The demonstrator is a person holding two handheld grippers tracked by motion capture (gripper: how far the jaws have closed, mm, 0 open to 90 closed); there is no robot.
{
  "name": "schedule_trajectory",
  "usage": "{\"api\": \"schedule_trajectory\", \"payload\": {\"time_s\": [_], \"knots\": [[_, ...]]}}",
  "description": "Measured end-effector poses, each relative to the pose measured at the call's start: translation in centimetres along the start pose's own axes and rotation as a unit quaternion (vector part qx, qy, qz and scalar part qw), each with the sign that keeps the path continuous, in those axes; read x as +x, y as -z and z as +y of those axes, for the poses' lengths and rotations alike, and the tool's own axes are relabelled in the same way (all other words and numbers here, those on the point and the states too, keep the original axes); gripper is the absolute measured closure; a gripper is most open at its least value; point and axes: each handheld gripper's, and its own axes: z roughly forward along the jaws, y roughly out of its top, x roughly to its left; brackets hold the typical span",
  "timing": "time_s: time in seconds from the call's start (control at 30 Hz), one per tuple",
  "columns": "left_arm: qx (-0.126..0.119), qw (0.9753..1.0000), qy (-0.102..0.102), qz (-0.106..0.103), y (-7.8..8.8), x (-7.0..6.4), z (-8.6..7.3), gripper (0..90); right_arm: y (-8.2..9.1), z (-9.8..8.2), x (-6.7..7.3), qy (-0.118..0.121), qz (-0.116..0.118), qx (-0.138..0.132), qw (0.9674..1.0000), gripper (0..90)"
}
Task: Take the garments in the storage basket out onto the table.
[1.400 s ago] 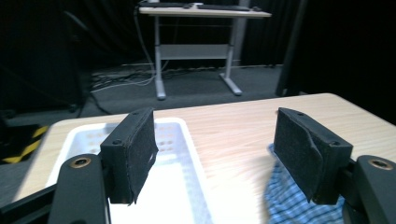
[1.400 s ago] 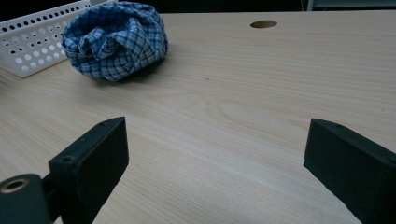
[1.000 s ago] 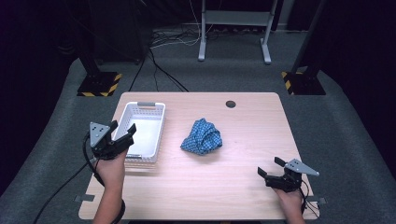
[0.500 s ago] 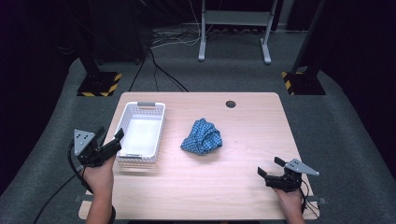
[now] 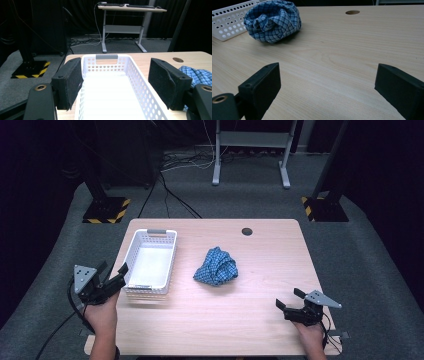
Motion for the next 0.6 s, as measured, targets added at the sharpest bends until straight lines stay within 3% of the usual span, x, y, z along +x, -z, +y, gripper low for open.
{"api": "schedule_trajectory", "payload": {"time_s": [0.6], "knots": [[0.019,0.9998,0.001,0.004,1.1,0.8,-4.1,26.0,0.0,0.0,0.0,0.001,-0.001,0.001,1.0,5.4]]}}
